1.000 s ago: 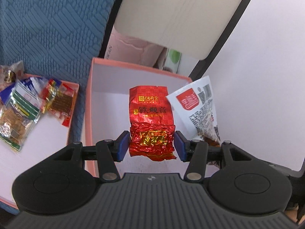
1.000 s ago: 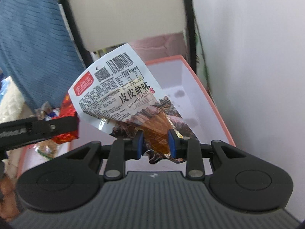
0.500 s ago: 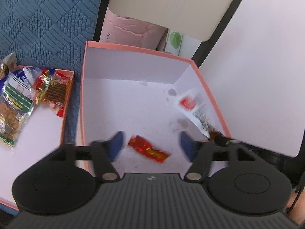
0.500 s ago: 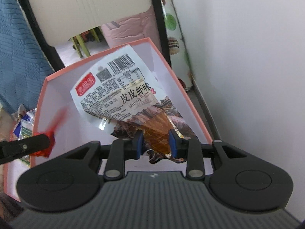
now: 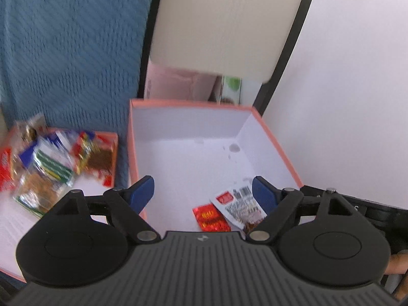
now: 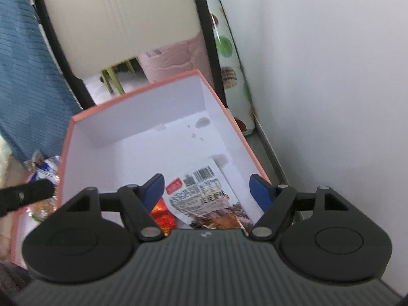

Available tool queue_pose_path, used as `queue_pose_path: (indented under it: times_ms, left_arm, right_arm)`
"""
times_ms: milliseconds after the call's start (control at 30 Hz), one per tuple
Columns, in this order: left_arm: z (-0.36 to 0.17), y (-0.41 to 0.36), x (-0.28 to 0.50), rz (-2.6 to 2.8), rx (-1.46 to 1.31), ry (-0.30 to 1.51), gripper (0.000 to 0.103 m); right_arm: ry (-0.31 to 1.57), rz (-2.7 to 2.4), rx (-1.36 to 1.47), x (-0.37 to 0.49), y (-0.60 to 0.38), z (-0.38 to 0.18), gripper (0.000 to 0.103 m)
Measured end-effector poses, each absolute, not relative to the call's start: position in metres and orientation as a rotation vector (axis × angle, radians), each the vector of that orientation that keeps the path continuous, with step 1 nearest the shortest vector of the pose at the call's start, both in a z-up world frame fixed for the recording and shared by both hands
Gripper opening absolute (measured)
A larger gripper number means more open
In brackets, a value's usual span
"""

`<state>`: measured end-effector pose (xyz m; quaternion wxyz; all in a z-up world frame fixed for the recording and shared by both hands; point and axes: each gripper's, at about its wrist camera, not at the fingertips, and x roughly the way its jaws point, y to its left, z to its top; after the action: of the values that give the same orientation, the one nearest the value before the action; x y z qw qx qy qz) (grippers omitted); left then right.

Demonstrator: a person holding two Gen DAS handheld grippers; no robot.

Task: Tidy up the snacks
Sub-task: 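Open both grippers over the pink box to drop both packets, then move both open grippers back over the snack tray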

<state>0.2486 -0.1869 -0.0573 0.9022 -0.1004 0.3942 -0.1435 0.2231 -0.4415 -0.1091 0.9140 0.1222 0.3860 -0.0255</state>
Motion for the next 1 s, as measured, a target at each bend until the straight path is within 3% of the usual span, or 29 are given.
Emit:
queue_pose_path:
  times_ms: [567, 1000]
  left_arm:
    - [0.025, -0.117, 0.184, -0.288, -0.233, 0.543, 0.087]
    - [0.023, -0.073, 0.146, -0.255, -0.249, 0.468, 0.087]
  right_arm:
    - [0.618, 0.015, 0.234, 0.170, -0.404, -0.032, 0.075]
    - [0.534, 0.078, 0.188, 0.139, -0.362, -0.016, 0.075]
